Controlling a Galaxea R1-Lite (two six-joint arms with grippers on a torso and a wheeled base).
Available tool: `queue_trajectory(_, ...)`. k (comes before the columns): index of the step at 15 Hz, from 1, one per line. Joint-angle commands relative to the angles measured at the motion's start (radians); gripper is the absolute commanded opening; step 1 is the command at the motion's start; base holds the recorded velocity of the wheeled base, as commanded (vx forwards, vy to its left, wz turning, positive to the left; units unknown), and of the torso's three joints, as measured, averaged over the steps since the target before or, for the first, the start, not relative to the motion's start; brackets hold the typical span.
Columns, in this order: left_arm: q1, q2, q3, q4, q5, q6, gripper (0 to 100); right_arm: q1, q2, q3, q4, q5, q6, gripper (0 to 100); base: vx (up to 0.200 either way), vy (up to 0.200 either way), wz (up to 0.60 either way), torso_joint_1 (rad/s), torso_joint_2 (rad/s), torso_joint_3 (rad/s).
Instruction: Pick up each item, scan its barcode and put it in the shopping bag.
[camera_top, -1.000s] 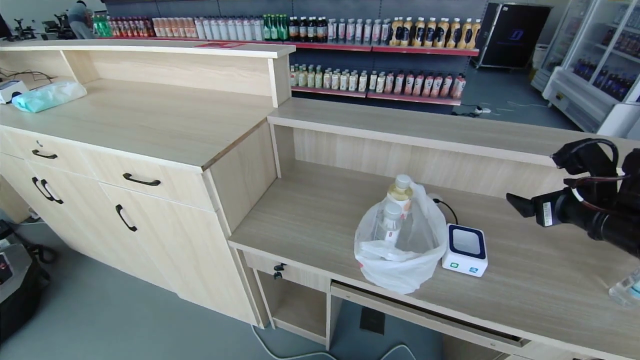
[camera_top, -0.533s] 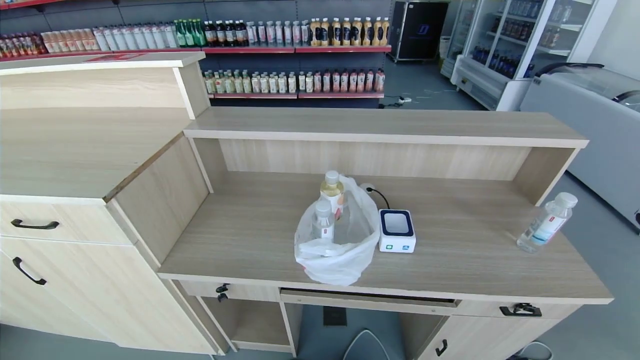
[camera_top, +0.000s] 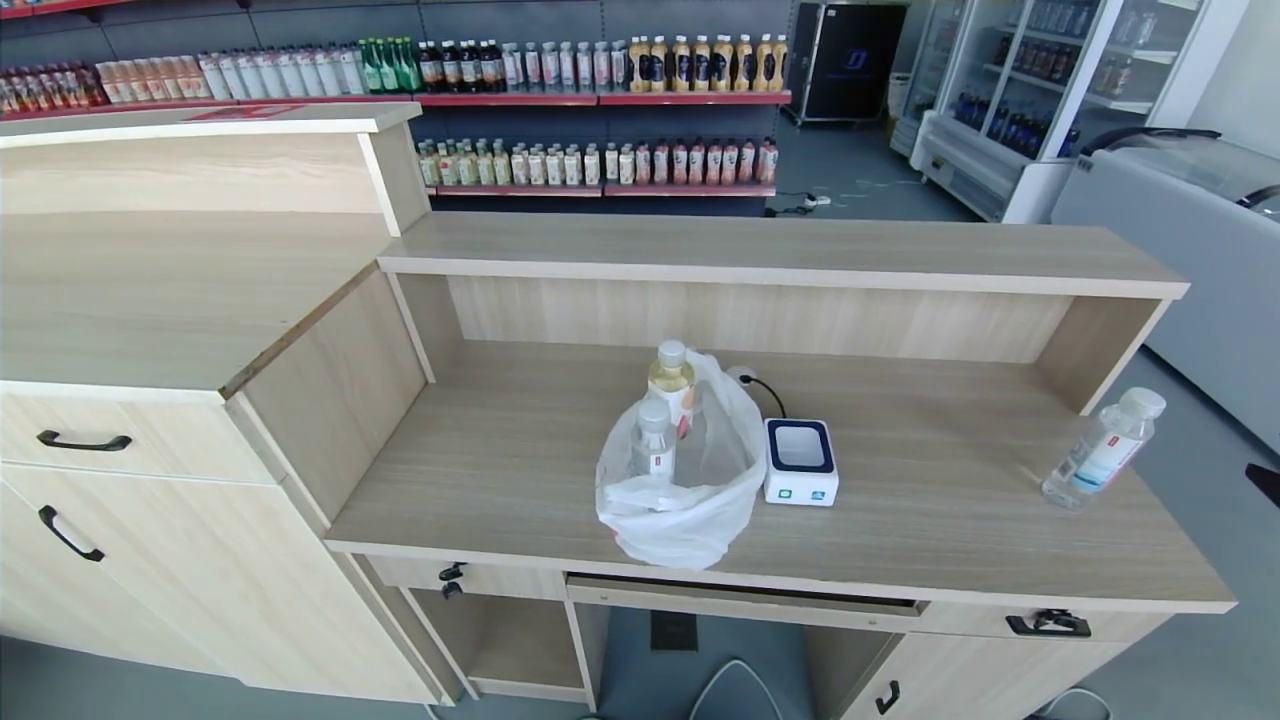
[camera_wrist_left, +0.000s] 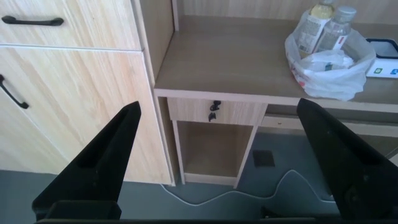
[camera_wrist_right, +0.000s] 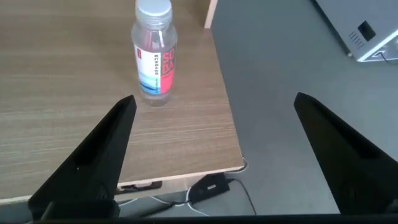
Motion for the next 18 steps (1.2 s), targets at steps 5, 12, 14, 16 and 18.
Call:
queue_trajectory(5,0.0,0.0,0.0,0.0,0.0,-0.002,100,-0.084,0.148,-0.107,-0.036,0.052,0.085,100,0.0,0.0,0.0,0.0,0.0,0.0)
queue_trajectory(12,0.0,0.0,0.0,0.0,0.0,0.0,100,-0.035,0.303,-0.253,-0.028,0.052,-0.05,100,0.0,0.0,0.0,0.0,0.0,0.0)
queue_trajectory(14,0.0,0.0,0.0,0.0,0.0,0.0,100,-0.002,0.328,-0.282,-0.024,0.052,-0.051,100,0.0,0.0,0.0,0.0,0.0,0.0)
queue_trajectory(16,0.0,0.0,0.0,0.0,0.0,0.0,100,0.031,0.354,-0.311,-0.024,0.05,-0.051,100,0.0,0.0,0.0,0.0,0.0,0.0)
queue_trajectory(18,0.0,0.0,0.0,0.0,0.0,0.0,100,0.054,0.369,-0.319,-0.028,0.05,-0.051,100,0.0,0.0,0.0,0.0,0.0,0.0)
